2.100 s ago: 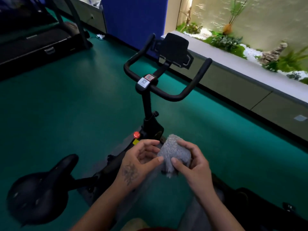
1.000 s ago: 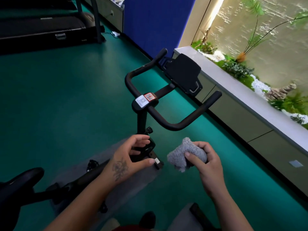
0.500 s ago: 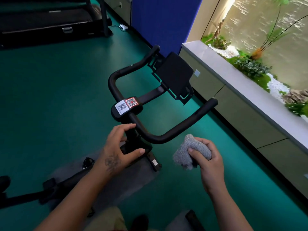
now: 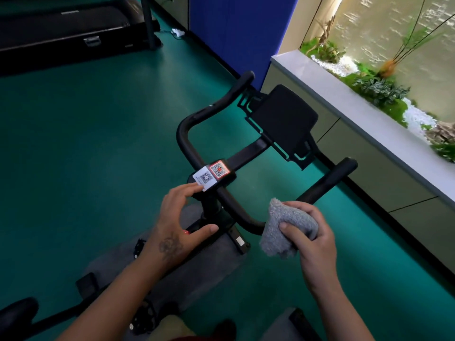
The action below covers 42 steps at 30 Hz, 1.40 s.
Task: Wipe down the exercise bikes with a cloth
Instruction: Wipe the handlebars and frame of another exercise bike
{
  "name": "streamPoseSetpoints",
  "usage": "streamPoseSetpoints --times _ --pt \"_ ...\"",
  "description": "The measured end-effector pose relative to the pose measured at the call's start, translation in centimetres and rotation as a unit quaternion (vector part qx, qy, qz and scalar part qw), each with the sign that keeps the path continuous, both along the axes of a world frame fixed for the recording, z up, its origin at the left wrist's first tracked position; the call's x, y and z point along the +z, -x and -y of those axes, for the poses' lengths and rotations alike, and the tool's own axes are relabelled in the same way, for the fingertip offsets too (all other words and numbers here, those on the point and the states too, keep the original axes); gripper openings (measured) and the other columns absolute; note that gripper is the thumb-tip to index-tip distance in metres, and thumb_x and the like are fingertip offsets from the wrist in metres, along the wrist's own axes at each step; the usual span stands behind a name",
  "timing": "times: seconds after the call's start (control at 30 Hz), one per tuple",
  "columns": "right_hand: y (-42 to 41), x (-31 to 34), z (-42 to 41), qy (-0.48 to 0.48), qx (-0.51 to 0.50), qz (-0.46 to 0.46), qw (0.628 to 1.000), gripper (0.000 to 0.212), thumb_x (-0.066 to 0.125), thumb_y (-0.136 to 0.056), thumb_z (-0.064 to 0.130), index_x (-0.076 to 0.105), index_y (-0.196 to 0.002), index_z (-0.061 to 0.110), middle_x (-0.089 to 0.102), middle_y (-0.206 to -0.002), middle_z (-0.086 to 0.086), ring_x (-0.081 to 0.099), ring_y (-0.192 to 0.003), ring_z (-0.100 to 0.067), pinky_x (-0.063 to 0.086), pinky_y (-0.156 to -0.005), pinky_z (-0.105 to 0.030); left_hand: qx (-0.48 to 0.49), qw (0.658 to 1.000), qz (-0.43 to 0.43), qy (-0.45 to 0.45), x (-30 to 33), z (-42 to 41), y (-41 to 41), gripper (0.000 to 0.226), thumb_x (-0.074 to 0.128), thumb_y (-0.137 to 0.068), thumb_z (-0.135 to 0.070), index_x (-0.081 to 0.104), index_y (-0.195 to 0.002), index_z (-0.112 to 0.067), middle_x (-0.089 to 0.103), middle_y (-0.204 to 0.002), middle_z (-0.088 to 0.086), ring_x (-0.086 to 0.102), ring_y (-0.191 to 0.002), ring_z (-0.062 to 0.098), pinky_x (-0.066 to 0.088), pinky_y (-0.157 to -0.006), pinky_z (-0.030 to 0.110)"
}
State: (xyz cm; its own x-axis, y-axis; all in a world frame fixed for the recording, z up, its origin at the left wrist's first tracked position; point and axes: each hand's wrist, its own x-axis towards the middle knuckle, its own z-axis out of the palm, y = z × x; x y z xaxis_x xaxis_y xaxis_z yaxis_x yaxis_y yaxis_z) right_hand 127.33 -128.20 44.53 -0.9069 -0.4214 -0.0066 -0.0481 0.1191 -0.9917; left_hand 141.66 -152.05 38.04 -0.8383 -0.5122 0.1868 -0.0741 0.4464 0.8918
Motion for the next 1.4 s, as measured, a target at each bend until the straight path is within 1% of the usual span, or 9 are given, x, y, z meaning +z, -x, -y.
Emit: streamPoseSetpoints --times 0.1,0.2,0.37,0.53,0.87,1.07,1.2,1.27,1.4 --pt "-0.9 0.4 3.7 0.009 0.034 -0.014 0.999 0.028 0.078 -0.076 0.013 0.075 -0.102 0.025 0.073 -0.103 0.006 0.067 -0.091 -0.011 0.054 -0.075 -0.026 0.017 1.0 0.002 -0.018 0.0 2.0 -1.7 0.079 0.084 -0.08 -0.054 0.054 -0.149 -0.029 0.049 -0.151 -0.01 0.047 -0.145 0.016 0.046 -0.117 0.049" --pt "-1.9 0.7 6.9 0.005 0.07 -0.042 0.997 0.029 0.078 -0.077 0.013 0.074 -0.105 0.019 0.073 -0.103 0.004 0.067 -0.09 -0.012 0.053 -0.073 -0.022 0.037 0.999 0.009 -0.029 -0.3 3.6 -3.9 0.079 0.086 -0.08 -0.051 0.053 -0.149 -0.031 0.047 -0.152 -0.012 0.047 -0.146 0.015 0.047 -0.117 0.047" --pt "-4.1 0.5 12.1 0.012 0.122 -0.046 0.991 0.031 0.079 -0.079 0.013 0.073 -0.108 0.02 0.072 -0.104 0.002 0.067 -0.091 -0.016 0.055 -0.075 -0.03 0.077 0.996 0.01 -0.042 -1.0 6.7 -8.5 0.08 0.082 -0.079 -0.062 0.052 -0.148 -0.034 0.047 -0.151 -0.017 0.048 -0.144 0.009 0.048 -0.114 0.045" --pt "-6.7 0.5 15.6 0.025 0.152 -0.036 0.987 0.03 0.079 -0.079 0.011 0.072 -0.108 0.018 0.073 -0.103 0.007 0.068 -0.091 -0.01 0.053 -0.076 -0.023 0.1 0.994 0.009 -0.043 -1.3 9.0 -12.1 0.081 0.081 -0.078 -0.064 0.052 -0.148 -0.034 0.049 -0.15 -0.016 0.049 -0.143 0.01 0.05 -0.112 0.044" --pt "-9.6 -0.4 18.8 0.006 0.191 -0.022 0.981 0.032 0.08 -0.079 0.014 0.071 -0.11 0.016 0.073 -0.105 0.005 0.07 -0.096 -0.016 0.059 -0.081 -0.034 0.122 0.991 0.029 -0.047 -1.4 10.4 -15.5 0.083 0.081 -0.075 -0.072 0.048 -0.147 -0.049 0.049 -0.152 -0.018 0.051 -0.141 0.012 0.05 -0.113 0.045" --pt "-9.4 -1.1 20.6 0.01 0.26 -0.003 0.966 0.032 0.083 -0.082 0.011 0.071 -0.111 0.018 0.073 -0.107 0.005 0.07 -0.098 -0.014 0.06 -0.083 -0.033 0.18 0.982 0.031 -0.051 -1.0 9.3 -17.0 0.082 0.082 -0.075 -0.066 0.049 -0.147 -0.043 0.051 -0.149 -0.018 0.048 -0.144 0.007 0.046 -0.114 0.035" --pt "-9.3 -1.5 22.3 0.027 0.308 0.017 0.951 0.032 0.083 -0.081 0.015 0.071 -0.11 0.021 0.073 -0.104 0.007 0.07 -0.095 -0.01 0.056 -0.081 -0.025 0.24 0.969 0.036 -0.053 -0.2 8.1 -18.0 0.085 0.081 -0.074 -0.066 0.049 -0.149 -0.039 0.05 -0.147 -0.024 0.047 -0.143 0.002 0.042 -0.114 0.026" --pt "-9.5 -1.8 23.1 0.028 0.329 0.031 0.943 0.032 0.083 -0.081 0.017 0.071 -0.109 0.021 0.073 -0.103 0.008 0.07 -0.093 -0.01 0.056 -0.081 -0.027 0.266 0.962 0.039 -0.056 0.1 7.5 -18.5 0.084 0.082 -0.074 -0.064 0.049 -0.148 -0.042 0.05 -0.147 -0.024 0.047 -0.144 0.003 0.042 -0.114 0.029" --pt "-10.8 -2.8 24.5 0.018 0.381 0.026 0.924 0.031 0.083 -0.081 0.021 0.07 -0.11 0.023 0.073 -0.104 0.007 0.07 -0.095 -0.015 0.059 -0.083 -0.041 0.312 0.948 0.043 -0.052 0.6 6.5 -20.1 0.082 0.082 -0.075 -0.062 0.046 -0.147 -0.047 0.05 -0.147 -0.023 0.048 -0.144 0.004 0.044 -0.116 0.036"
